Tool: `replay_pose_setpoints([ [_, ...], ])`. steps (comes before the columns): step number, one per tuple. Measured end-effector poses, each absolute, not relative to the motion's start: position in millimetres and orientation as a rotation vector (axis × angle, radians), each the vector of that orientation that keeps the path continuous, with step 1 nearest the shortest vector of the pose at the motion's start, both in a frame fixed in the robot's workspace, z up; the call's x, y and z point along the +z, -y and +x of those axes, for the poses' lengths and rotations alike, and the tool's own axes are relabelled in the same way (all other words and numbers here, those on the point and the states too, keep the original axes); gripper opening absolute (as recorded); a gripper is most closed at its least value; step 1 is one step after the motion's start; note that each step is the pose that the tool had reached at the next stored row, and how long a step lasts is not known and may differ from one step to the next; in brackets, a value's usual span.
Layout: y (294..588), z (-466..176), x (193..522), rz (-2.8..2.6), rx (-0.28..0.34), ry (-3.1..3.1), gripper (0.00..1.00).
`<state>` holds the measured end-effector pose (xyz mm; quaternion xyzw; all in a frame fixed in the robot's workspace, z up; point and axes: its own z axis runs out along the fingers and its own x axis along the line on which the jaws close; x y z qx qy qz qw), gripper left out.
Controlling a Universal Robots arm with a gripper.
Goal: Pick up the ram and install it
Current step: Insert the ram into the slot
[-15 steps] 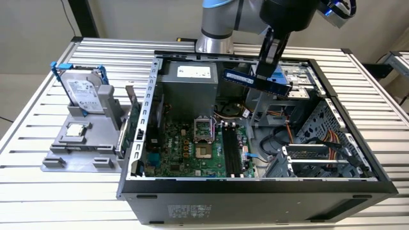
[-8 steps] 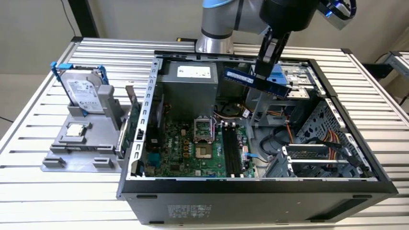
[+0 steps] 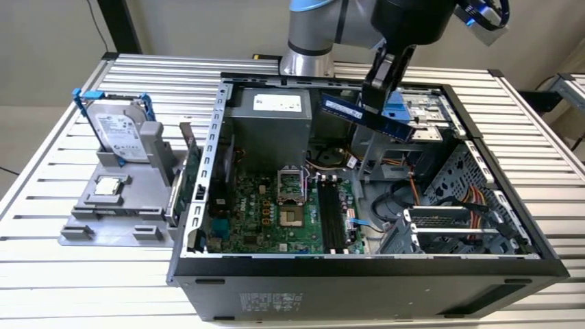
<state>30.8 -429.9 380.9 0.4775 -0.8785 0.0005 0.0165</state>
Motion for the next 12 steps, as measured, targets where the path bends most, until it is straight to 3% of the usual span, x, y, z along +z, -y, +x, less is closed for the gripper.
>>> replay_pose_setpoints([
  [12,429.9,30.8,380.8,1.308,-0.002,2.82,0.0],
])
